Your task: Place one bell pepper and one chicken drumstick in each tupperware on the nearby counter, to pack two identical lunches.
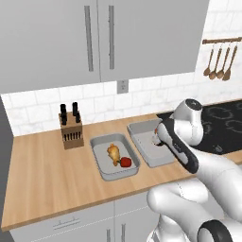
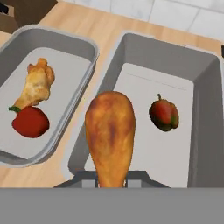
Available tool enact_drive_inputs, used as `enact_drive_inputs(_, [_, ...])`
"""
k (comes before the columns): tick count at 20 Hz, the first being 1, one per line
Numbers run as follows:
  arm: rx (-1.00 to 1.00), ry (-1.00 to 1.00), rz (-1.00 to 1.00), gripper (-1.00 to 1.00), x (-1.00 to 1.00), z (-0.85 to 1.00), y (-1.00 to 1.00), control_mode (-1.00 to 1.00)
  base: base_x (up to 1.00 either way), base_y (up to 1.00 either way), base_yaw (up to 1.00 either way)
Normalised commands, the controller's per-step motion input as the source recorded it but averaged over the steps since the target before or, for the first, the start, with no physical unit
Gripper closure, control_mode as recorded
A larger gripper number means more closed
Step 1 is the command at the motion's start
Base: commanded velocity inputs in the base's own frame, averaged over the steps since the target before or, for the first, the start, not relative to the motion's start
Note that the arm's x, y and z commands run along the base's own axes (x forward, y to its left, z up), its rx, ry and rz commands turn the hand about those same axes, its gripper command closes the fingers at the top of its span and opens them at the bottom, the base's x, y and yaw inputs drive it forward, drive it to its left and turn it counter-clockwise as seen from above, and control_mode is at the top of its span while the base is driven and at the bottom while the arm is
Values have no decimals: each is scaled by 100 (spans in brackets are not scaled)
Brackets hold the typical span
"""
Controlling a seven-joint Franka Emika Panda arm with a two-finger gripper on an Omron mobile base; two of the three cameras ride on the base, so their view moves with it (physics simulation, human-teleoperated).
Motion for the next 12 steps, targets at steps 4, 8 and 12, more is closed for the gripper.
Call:
enact_drive_inputs(4, [0, 1, 4, 100, 62, -51, 0, -100, 0, 0, 0])
enact_drive_inputs(8, [0, 4, 3, 100, 62, -45, 0, -100, 0, 0, 0])
enact_drive_inputs(12, [0, 3, 3, 100, 60, -45, 0, -100, 0, 0, 0])
